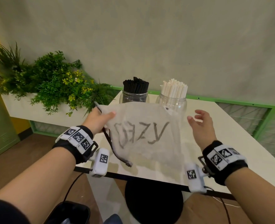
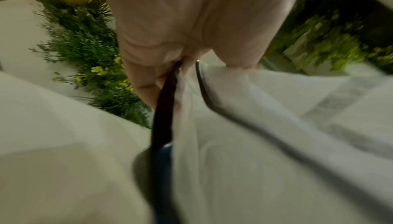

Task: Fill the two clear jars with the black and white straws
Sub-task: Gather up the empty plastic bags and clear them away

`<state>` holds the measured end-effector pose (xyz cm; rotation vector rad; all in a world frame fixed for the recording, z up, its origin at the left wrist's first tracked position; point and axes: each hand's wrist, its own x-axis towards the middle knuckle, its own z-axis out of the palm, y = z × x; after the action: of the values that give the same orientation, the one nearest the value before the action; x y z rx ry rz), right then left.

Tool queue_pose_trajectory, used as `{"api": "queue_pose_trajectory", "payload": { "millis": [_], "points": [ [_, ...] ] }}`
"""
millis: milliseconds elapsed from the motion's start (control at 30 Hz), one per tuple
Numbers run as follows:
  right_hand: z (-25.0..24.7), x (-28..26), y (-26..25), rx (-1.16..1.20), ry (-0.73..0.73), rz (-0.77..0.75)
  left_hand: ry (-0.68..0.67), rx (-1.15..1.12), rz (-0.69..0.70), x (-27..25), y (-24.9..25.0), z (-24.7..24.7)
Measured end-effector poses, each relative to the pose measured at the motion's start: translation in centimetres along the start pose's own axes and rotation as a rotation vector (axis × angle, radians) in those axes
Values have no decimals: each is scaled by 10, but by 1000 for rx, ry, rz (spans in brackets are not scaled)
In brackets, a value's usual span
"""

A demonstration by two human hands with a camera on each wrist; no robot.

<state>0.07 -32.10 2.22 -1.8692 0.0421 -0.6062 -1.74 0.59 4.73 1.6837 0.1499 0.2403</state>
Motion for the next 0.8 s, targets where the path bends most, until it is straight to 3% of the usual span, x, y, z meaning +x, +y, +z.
{"api": "queue_pose_trajectory", "payload": {
  "millis": [67,167,233,267,333,400,467,500,567,633,700,800],
  "points": [
    [1,-28,-4,-88,-198,-139,-58,69,-92,0,-22,-1],
    [1,-72,4,-452,-701,-315,-71,238,-264,7,-60,-12],
    [4,-88,17,-736,-929,-336,-27,398,-265,7,-71,-14],
    [6,-92,23,-796,-972,-307,43,477,-236,5,-72,-14],
    [9,-94,28,-810,-937,-291,226,612,-119,-5,-66,-13],
    [13,-95,26,-749,-799,-350,332,577,17,-26,-56,-12],
    [17,-99,21,-649,-665,-426,228,477,75,-51,-54,-8],
    [19,-104,18,-609,-668,-442,130,471,61,-65,-58,-5],
    [25,-113,12,-651,-799,-430,-78,582,20,-91,-64,8],
    [35,-117,11,-854,-908,-458,-198,847,66,-104,-76,25],
    [42,-116,10,-940,-924,-470,-205,981,141,-102,-84,37],
    [36,-106,9,-828,-883,-441,-202,934,164,-84,-86,26]
  ]
}}
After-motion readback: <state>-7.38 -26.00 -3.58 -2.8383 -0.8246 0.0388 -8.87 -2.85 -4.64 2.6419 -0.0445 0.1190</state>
